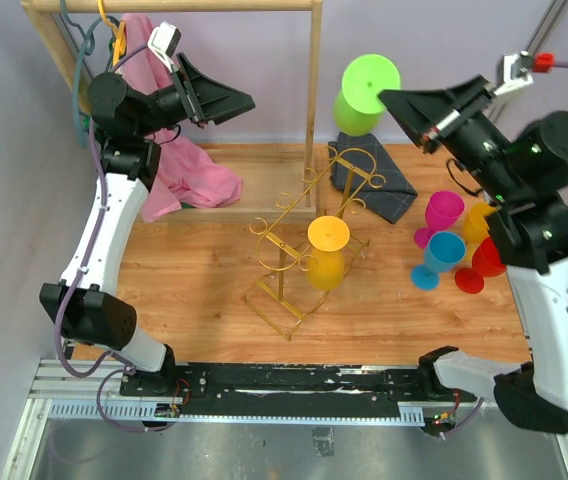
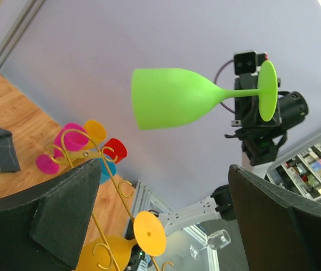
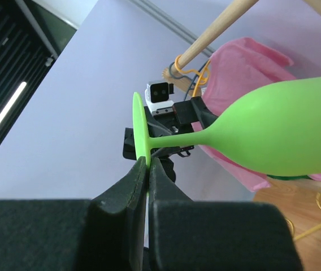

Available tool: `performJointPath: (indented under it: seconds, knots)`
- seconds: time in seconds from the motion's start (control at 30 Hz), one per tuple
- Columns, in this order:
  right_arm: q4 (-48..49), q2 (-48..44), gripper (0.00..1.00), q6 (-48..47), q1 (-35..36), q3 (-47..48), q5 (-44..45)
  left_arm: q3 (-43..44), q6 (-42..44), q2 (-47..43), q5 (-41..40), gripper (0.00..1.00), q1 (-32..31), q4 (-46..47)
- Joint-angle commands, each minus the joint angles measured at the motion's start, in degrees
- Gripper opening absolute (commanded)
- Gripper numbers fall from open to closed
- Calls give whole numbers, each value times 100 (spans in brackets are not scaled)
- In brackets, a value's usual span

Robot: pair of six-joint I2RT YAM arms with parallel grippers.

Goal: Take the wine glass off the wine glass rack

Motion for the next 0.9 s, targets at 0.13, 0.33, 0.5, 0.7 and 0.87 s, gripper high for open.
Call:
performJointPath:
  seconds: [0.13,0.33,0.5,0.7,0.87]
  knots:
    - [4067,501,1,1458,324,-935,-693,440,-628,251,-24,99,-47,1952]
    - [5855,940,1,1969,762,-1298,-335,158,-574,97,-44,99,-340,2715]
    - [6772,1180,1,2264,1052,-1588,-66,-22,-553,-32,-31,99,-464,3198]
    - [7172,833,1,2365,1106,-2294,211,-431,-273,-308,-129,99,-466,3467]
    - [7135,411,1,2208,1104,-2743,403,-722,-109,-429,-200,99,-457,3504]
